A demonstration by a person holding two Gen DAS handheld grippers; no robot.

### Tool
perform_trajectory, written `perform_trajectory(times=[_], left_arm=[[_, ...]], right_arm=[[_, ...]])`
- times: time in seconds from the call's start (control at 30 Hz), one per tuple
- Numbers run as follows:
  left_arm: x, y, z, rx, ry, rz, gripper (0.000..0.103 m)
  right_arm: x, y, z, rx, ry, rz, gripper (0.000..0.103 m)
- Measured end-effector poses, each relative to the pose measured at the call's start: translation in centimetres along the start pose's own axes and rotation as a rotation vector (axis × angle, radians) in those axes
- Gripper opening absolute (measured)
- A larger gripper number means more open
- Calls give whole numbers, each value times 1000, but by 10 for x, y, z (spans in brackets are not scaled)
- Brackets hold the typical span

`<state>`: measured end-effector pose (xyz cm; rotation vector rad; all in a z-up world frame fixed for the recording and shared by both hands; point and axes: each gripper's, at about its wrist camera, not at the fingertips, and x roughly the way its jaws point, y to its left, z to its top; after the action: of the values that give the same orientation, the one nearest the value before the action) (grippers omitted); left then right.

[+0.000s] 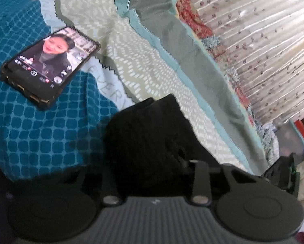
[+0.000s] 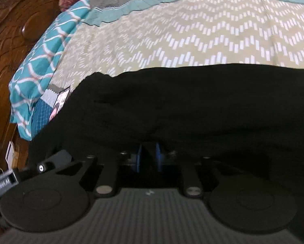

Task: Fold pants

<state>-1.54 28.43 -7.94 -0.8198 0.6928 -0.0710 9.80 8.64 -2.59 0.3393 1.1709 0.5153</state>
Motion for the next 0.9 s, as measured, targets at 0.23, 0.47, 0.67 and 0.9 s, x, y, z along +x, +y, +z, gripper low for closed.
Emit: perform_trajectory(times=[0.23, 0.47, 0.67, 0.9], left_arm=[[-26, -91, -25, 368, -98, -37, 29], [19, -194, -97, 788, 17, -106, 29], [88, -233, -182, 1091, 170, -88, 51], [40, -242, -192, 1230, 183, -185, 83]], right_arm=[[-35, -37, -10, 173, -11, 131, 22], [-145, -124, -37, 388, -300, 210, 22], [-212, -191, -88, 544, -462, 127, 25], [-196, -197, -107, 577, -421, 165, 57]])
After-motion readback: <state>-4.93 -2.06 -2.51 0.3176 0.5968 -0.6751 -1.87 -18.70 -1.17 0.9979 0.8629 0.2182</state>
